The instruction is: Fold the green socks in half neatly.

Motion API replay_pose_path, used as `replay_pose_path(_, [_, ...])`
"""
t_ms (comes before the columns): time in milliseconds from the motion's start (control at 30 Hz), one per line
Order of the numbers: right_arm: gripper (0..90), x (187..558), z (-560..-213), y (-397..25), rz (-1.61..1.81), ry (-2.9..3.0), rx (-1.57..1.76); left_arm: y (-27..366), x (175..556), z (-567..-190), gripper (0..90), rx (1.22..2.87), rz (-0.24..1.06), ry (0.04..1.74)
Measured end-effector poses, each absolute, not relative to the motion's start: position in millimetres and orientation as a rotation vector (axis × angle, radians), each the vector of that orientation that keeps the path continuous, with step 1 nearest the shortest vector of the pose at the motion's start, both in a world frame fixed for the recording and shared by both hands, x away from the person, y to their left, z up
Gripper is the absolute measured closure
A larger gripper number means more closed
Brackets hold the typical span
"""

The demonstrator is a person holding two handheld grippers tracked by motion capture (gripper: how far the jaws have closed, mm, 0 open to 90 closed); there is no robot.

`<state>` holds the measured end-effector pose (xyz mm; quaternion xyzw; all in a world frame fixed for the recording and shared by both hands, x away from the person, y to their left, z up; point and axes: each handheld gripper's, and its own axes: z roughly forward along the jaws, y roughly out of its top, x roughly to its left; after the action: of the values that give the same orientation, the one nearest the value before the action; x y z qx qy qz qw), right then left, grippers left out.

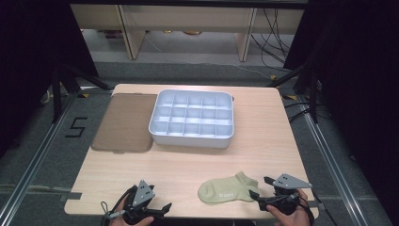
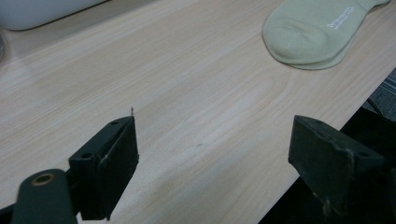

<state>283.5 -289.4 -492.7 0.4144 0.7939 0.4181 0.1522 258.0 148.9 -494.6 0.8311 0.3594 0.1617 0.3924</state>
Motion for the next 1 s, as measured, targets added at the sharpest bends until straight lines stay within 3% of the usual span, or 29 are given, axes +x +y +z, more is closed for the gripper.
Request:
replay_pose_path(567, [22.2,283,-493,-286,1.193,2.288,1.214,110,275,-500,17.9,2.055,0.253,0.919])
replay_pose_path(1000, [22.3,284,-493,-288,1.181,2.297,1.178,76,293,-502,19.4,2.098,0.266,0.86])
